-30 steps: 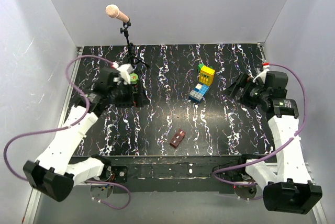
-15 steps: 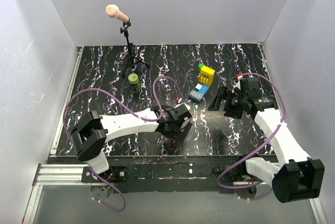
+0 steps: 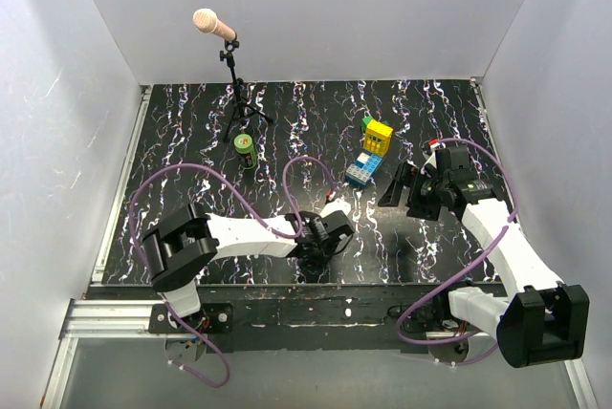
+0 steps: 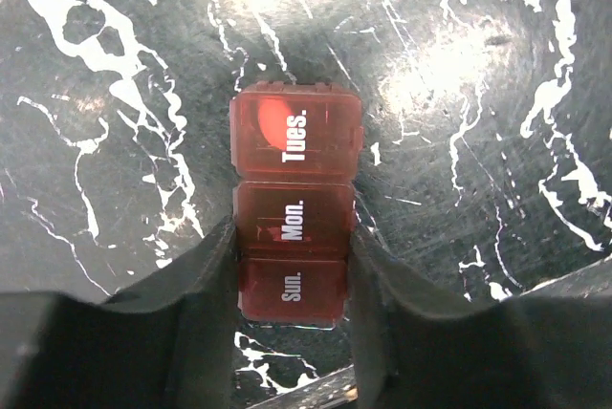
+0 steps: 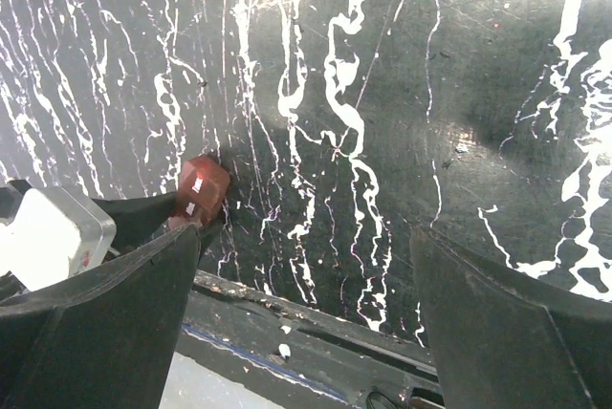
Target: Sort the pills into containers
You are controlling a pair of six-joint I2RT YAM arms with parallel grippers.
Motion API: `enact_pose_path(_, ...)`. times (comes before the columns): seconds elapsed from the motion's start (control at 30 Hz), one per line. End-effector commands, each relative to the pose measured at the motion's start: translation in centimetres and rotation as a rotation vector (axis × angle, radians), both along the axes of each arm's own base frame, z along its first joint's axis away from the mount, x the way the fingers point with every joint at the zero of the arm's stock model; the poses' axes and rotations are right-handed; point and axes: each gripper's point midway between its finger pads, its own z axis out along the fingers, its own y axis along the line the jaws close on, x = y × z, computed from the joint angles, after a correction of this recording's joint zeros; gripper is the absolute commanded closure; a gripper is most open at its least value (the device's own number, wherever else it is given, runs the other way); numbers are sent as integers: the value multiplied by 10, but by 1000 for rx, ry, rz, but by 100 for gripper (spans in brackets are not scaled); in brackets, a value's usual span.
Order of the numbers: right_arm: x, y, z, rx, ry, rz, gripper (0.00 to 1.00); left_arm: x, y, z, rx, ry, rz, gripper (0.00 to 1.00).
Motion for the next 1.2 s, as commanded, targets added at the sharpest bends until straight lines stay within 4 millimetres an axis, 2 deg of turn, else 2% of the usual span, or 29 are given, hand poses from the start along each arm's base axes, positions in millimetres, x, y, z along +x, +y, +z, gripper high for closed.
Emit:
enact_pose_path(0.0,5,14,14,62,-68,69,3,4,1,8,-41,-64,-11,83)
enact_pose_path(0.07,1,22,17,107,-76,108,4,3,0,27,-88,-83,-31,94)
enact_pose_path(0.17,-9,37,20,181,-72,187,4,-2,-4,67,-191,-109,-82,100)
enact_pose_path(0.3,-28,63,29,297,-55,323,2,-9,-3,104,-258,-120,-140,100)
enact_pose_path(0.47,-54,94,54,511,-36,472,4,-18,-7,130,-293,-105,-199,100)
enact_pose_path(0.63,-64,107,61,587,-15,539,12,-20,-15,137,-301,-107,-218,100)
enact_pose_path(0.83,-70,118,50,602,88,563,25,-25,-27,142,-308,-113,-236,100)
enact_pose_path(1.03,-79,133,51,633,130,609,29,-28,-32,142,-310,-108,-242,100)
enact_pose_path(1.1,-82,137,51,642,138,624,36,-28,-32,143,-310,-113,-241,100)
enact_pose_path(1.17,-85,140,53,653,148,640,49,-28,-32,148,-320,-122,-240,100)
